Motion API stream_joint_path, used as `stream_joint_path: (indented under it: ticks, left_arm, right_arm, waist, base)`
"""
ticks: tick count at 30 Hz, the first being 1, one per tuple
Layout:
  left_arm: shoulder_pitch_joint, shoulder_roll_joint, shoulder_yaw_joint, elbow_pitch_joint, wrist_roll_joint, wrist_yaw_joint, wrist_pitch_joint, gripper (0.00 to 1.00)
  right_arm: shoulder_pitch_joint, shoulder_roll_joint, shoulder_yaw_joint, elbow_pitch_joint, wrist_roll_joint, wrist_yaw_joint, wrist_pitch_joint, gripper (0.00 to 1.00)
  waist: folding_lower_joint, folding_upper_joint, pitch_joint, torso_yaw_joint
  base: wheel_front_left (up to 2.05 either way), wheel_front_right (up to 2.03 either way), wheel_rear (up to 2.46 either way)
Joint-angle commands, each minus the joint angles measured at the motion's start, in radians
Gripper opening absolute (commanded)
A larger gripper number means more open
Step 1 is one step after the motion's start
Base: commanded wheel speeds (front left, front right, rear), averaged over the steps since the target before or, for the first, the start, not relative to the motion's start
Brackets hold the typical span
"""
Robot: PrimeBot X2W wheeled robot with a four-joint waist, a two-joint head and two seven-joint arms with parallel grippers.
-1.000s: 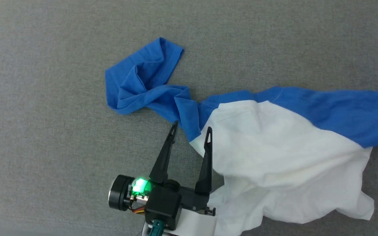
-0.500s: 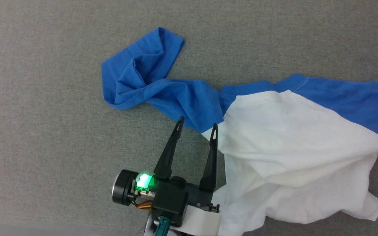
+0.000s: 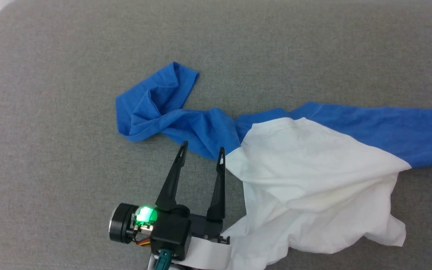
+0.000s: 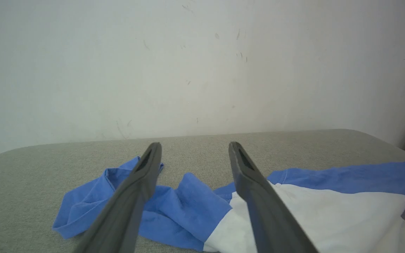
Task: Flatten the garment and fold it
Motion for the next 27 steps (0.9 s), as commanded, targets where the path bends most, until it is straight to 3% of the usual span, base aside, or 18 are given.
stream_joint_path:
  ticks: [1,6,10,14,23,27]
  left_arm:
    - [0.016,0.007,0.005,-0.009,-0.01,0.002,-0.005,1.0]
    - [0.04,0.017,0.015,-0.018,-0.013,0.011,-0.005,1.0]
    - [0.031,0.039,0.027,-0.014,0.001,0.015,0.002,1.0]
    - [-0.05,0.093,0.044,-0.007,0.055,0.001,0.084,1.0]
    - [-0.293,0.254,0.055,0.152,0.099,-0.189,0.553,1.0]
    - [-0.325,0.28,0.054,0.2,0.092,-0.229,0.66,1.0]
  right_arm:
    - [0.068,0.095,-0.007,-0.077,-0.037,-0.001,-0.029,1.0]
    - [0.221,0.321,0.025,-0.259,-0.132,-0.001,-0.053,1.0]
    - [0.269,0.402,0.08,-0.333,-0.167,-0.001,-0.038,1.0]
    - [0.271,0.428,0.118,-0.371,-0.183,-0.001,-0.024,1.0]
    - [0.245,0.395,0.173,-0.379,-0.17,-0.001,-0.01,1.0]
    - [0.239,0.38,0.186,-0.374,-0.157,-0.001,-0.013,1.0]
  waist:
    - [0.0002,-0.0001,-0.031,-0.017]
    - [0.0002,-0.0001,-0.042,-0.023]
    - [0.0002,-0.0001,-0.043,-0.034]
    - [0.0002,-0.0001,-0.028,-0.044]
    - [0.0002,-0.0001,0.046,-0.061]
    - [0.0002,-0.0001,0.07,-0.07]
  base:
    - [0.0,0.0,0.0]
    - [0.0,0.0,0.0]
    - [0.0,0.0,0.0]
    - [0.0,0.0,0.0]
    - [0.0,0.0,0.0]
    - [0.0,0.0,0.0]
